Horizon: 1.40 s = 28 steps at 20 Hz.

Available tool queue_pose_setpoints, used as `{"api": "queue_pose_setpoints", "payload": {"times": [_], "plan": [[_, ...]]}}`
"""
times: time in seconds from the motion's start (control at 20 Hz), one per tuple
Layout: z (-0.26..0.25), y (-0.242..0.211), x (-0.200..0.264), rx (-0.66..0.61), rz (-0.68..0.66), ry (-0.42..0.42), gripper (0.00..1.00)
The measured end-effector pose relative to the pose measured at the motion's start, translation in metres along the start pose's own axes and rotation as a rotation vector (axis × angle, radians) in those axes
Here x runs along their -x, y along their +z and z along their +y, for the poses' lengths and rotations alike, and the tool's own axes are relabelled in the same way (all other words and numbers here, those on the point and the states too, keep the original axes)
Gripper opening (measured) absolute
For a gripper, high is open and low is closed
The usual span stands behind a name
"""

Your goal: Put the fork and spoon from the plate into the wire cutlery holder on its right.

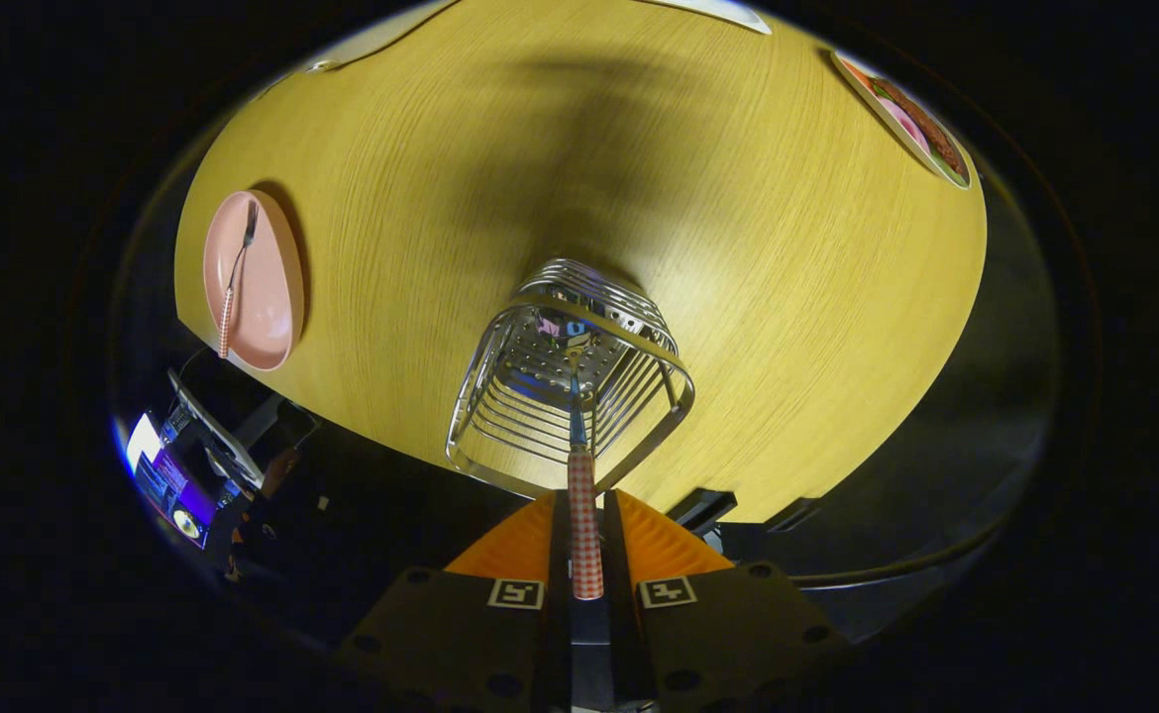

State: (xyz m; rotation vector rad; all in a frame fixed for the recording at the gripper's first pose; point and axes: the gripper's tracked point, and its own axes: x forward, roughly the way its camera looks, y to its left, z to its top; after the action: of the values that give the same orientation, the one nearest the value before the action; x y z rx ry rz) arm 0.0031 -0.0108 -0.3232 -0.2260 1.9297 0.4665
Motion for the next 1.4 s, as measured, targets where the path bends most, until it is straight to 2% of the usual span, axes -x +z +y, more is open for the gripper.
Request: {"api": "queue_pose_setpoints", "payload": {"times": [0.1,0.4,0.45,0.75,0.85,0.95,1.4], "plan": [[0.000,0.003,0.007,-0.005,-0.052,0.019,0.22],[0.014,0.016,0.054,-0.053,-0.347,0.109,0.23],[0.019,0.017,0.061,-0.061,-0.394,0.124,0.26],[0.083,0.024,0.094,-0.142,-0.621,0.291,0.36],[0.112,0.026,0.099,-0.149,-0.643,0.341,0.45],[0.144,0.031,0.103,-0.161,-0.649,0.381,0.47],[0.289,0.063,0.070,-0.206,-0.569,0.512,0.47]]}}
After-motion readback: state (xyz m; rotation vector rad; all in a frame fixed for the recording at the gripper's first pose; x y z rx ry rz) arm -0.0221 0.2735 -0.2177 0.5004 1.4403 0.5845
